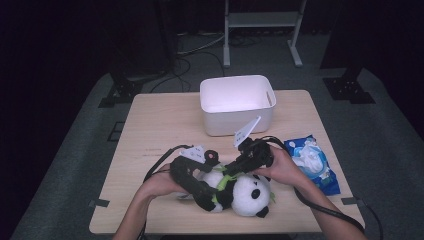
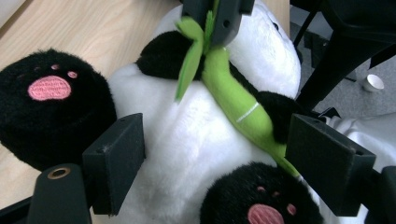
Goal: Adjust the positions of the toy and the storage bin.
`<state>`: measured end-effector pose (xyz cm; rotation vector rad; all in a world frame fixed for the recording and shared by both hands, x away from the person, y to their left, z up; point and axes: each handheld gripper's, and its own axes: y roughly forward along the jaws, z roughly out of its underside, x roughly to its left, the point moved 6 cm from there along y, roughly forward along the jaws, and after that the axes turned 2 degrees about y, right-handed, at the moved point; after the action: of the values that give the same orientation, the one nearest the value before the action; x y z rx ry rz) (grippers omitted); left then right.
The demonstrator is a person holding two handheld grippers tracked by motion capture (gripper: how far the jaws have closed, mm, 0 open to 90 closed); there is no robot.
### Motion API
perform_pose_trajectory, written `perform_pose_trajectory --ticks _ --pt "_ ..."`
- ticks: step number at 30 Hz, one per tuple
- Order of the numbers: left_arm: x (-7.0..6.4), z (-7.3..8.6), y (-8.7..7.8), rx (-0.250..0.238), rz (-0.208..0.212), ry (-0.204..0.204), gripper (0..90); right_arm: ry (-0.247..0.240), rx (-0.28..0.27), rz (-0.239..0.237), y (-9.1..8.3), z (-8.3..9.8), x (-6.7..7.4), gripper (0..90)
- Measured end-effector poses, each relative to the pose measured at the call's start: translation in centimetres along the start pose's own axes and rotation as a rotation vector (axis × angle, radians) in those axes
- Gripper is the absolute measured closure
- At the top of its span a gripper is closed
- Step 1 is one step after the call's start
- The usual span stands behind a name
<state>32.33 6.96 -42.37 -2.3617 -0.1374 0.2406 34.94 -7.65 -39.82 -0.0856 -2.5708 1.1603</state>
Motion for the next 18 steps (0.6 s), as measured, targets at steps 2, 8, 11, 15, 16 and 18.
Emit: perform_pose_trajectory --ticks 2,8,11,15,16,18 --pt "0.0 0.1 0.1 0.006 -0.008 -0.001 18.8 0.017 0.003 0.006 -0.2 0.3 -0.3 72.4" --pt "0.2 0.2 0.3 0.015 -0.017 -0.001 18.7 0.037 0.043 0.036 0.4 1.0 -0.9 55.9" --pt "0.2 0.2 0.3 0.017 -0.018 -0.003 18.8 0.041 0.053 0.038 0.7 1.0 -1.1 53.2" --pt "0.2 0.3 0.3 0.024 -0.016 -0.005 18.7 0.011 0.062 0.066 1.2 0.9 -0.9 63.4" --pt "0.3 0.3 0.3 0.023 -0.015 -0.006 18.7 0.003 0.064 0.066 1.4 0.9 -0.7 68.9" --pt "0.3 0.3 0.2 0.021 -0.016 -0.009 18.7 -0.005 0.072 0.066 1.5 0.8 -0.6 73.0"
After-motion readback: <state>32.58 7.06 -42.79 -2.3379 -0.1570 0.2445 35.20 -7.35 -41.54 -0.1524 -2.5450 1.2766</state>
